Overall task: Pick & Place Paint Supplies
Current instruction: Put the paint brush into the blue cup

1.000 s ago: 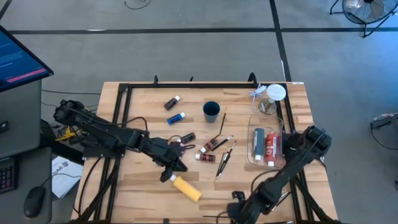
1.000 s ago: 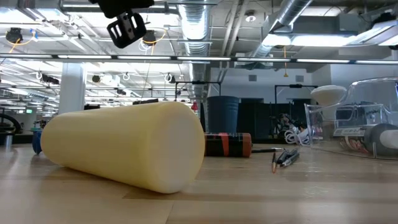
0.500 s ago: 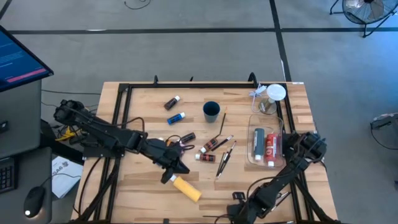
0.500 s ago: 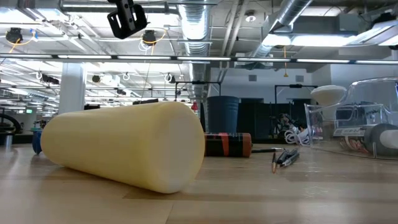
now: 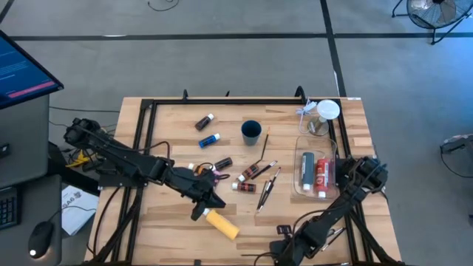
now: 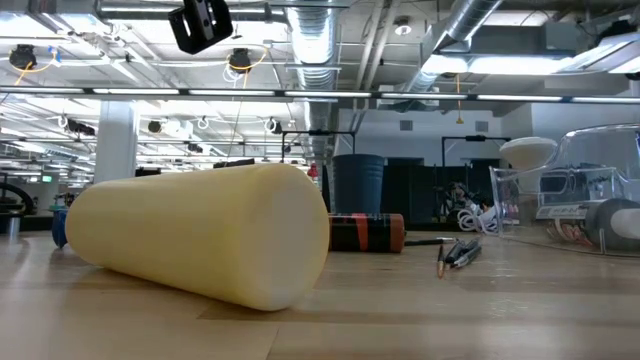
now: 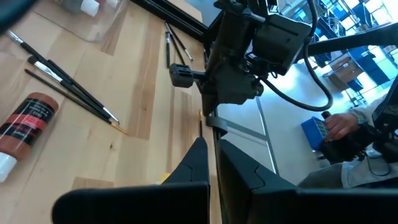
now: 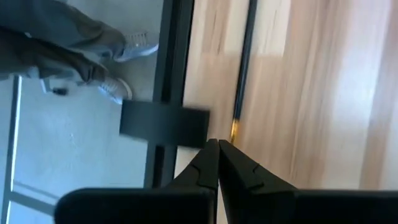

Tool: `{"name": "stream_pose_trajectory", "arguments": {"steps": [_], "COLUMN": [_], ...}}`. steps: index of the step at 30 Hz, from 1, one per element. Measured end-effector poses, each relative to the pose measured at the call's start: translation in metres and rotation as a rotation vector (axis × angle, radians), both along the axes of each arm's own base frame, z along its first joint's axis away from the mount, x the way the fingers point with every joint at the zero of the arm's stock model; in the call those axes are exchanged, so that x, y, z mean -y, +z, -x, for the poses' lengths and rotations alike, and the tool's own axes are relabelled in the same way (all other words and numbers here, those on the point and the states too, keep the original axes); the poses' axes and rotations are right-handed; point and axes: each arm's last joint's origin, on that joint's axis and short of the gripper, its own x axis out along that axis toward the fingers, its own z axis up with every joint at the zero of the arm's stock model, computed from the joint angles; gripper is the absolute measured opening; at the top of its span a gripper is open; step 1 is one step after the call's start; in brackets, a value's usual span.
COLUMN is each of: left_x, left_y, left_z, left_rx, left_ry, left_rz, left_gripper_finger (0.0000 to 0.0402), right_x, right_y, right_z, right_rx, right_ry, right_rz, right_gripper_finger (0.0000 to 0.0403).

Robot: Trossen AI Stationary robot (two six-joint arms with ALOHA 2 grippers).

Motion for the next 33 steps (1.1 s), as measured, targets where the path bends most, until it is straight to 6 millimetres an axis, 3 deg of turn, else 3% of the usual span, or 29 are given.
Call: {"name": "stream_pose_trajectory", "arguments": {"steps": [19,28,33], "left_x": [0.0,0.0,0.002], "left_y": [0.002,0.002,0.002], "left_z": [-0.001,-0.001,0.0], "left_rx": [0.02,0.024,0.025], "left_ry": [-0.001,-0.001,-0.006], "left_rz": [0.009,0.011,0.011], "left_gripper_finger": [0.0,0.0,0.0], "right_x": [0.025,0.033,0.025], "right_y": [0.001,0.037,0.051], "right_z": [-0.016,-0.019,-0.011], "right_rx": [-0.04,0.049,0.123], "right_ry": [-0.082,-0.119,-0.106], "right_rz": [0.046,-0.024,-0.041], "right_gripper_finger": [0.0,0.0,0.0]}}
